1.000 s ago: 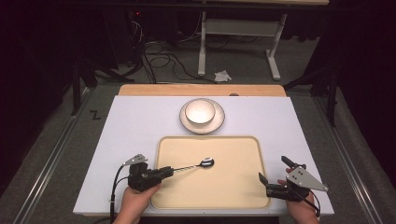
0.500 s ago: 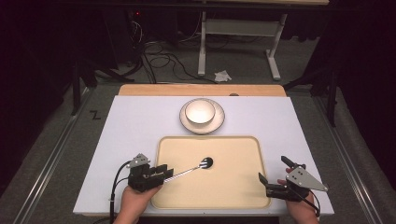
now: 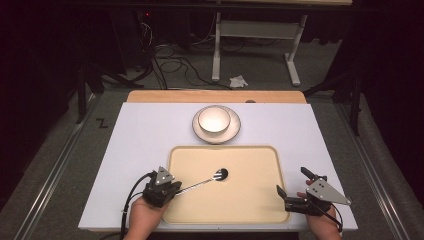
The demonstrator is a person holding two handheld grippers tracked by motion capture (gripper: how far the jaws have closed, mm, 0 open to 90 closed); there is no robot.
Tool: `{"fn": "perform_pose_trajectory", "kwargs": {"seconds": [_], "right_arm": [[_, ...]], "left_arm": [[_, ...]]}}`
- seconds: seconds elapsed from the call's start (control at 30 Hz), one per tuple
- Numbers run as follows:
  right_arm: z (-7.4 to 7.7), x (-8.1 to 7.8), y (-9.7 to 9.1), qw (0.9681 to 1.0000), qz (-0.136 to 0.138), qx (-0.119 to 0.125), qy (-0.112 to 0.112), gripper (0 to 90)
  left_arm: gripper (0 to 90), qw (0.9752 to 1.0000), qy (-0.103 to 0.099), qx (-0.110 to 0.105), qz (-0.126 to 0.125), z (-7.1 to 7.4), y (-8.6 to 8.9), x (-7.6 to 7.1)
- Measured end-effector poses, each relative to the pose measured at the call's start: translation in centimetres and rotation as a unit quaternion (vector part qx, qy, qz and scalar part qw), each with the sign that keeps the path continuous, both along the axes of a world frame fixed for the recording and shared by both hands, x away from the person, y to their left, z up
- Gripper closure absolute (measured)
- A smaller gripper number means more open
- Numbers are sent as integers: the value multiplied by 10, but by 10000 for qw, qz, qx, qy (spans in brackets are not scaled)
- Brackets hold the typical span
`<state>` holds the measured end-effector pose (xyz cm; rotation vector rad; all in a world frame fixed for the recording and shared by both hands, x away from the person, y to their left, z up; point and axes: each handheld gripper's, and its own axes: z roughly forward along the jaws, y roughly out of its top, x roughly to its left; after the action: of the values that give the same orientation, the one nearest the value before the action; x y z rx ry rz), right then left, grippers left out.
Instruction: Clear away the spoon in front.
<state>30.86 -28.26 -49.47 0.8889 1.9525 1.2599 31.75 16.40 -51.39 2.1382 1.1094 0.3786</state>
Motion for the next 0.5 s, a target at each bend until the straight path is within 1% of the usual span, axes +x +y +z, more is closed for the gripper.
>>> {"fn": "perform_pose_trajectory", "kwargs": {"seconds": [0.07,0.23,0.4,0.47,0.5], "right_arm": [[0,0,0,10000,19,10,-17,14],[0,0,-1,10000,-3,16,-17,14],[0,-1,0,10000,0,19,-18,13],[0,0,0,10000,2,14,-8,14],[0,0,0,10000,2,8,-10,14]], "left_arm": [[900,10000,13,64,-46,0,-2,-2],[900,9996,126,74,-238,2,-7,-11],[900,9985,163,54,-525,3,-18,-27],[900,9986,118,-10,-514,4,-19,-28],[900,9989,66,-168,-428,7,-18,-26]]}}
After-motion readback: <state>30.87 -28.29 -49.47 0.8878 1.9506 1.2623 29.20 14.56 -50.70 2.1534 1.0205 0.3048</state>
